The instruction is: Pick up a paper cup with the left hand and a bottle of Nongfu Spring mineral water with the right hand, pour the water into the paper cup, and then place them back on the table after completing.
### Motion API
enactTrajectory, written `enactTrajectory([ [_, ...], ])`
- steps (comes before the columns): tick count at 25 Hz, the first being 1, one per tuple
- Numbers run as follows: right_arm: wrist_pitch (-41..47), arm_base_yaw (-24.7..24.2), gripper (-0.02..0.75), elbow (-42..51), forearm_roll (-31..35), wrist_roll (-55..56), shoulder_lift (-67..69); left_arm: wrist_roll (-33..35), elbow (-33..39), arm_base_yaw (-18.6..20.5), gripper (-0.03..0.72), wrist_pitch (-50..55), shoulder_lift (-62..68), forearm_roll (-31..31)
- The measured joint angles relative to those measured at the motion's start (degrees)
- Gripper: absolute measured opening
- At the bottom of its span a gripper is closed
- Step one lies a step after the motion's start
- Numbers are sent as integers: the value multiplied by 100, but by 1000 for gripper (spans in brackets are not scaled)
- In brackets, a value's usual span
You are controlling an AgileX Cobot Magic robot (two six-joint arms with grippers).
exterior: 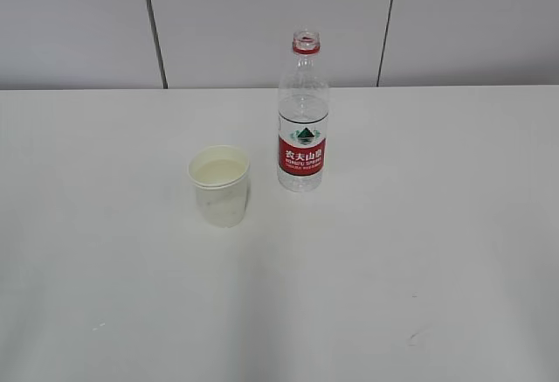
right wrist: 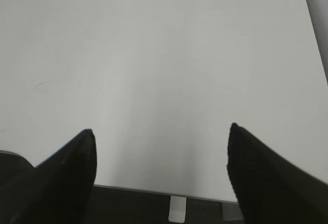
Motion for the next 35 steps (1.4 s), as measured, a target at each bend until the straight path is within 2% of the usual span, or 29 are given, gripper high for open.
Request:
enactTrajectory([
  [4,0,242,587,0,0,0,-376,0,6,0,543,5,0,0],
  [18,0,451,587,0,-10,11,-427,0,12,0,543,5,0,-44],
  [35,0,461,587,0,-10,19,-427,0,12,0,543,5,0,-44],
])
